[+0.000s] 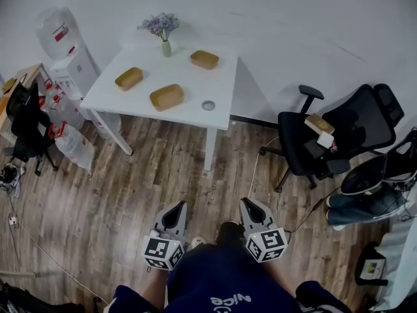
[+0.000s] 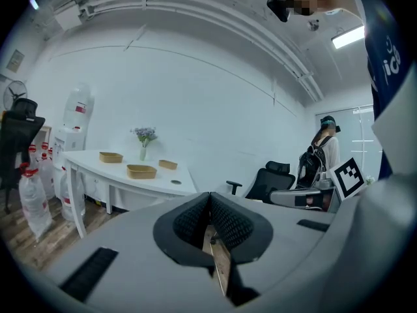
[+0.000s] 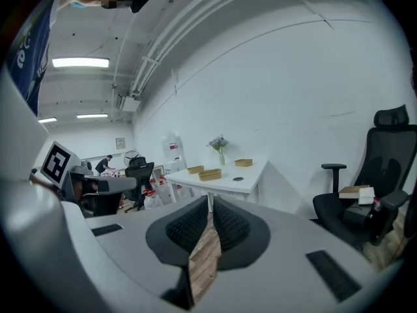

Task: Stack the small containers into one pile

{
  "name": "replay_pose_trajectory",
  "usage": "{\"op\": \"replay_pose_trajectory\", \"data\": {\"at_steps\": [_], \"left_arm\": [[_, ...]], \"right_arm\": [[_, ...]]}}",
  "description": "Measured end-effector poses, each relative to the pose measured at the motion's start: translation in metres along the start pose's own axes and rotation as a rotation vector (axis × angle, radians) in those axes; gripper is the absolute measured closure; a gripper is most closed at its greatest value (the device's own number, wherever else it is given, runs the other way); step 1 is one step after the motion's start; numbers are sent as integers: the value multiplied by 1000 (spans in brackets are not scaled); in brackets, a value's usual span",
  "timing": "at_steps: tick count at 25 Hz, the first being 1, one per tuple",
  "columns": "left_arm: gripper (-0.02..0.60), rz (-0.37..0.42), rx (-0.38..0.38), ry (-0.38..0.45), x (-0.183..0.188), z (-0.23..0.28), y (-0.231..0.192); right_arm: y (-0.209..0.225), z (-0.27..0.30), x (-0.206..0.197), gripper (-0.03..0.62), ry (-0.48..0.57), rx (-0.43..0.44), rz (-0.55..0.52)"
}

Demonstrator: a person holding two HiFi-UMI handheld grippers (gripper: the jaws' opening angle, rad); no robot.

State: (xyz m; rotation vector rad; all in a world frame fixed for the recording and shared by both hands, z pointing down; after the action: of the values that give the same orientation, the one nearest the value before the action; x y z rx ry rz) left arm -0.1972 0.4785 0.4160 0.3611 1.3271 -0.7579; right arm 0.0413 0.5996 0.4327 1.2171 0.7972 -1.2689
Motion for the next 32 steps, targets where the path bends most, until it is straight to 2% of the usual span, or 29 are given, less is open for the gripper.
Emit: {"op": "replay_pose_trajectory", "data": {"at_steps": [6,9,12,15,17,20,24,29,32], "left_arm": [[561,-29,46,5,2,30,-8],[561,-49,101,17,6,48,-12],[561,-33,143,19,16,74,-14],[561,4,233,14,24,102,-18],[561,-4,272,14,29,120,-20],[561,-41,282,21,38,147,-19],[561,-52,282,22,46,186,-11],[561,-78,393,39,50,234,2],[561,-89,397,43,52,253,8]], "right_arm": [[30,38,5,537,-20,30,4],[49,64,13,537,-24,70,18],[75,95,30,537,-32,118,6],[103,130,47,537,-22,166,1],[119,150,57,537,-20,191,-2],[142,174,69,537,-29,226,-18],[173,198,80,537,-47,273,-24],[221,215,89,537,-70,303,-25],[245,224,96,537,-78,308,-30]]}}
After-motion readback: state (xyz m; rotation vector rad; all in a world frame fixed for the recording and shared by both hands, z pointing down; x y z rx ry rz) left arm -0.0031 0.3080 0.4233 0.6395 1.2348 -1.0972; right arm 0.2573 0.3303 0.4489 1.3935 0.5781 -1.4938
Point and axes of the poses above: the fingertips, and each gripper's own axes: z forward along the fingers, y to its right, x out of its top, the point moved 10 cm from there along -z, backward along the fingers, and after that the axes turned 10 degrees about x, right-handed, at the moved point
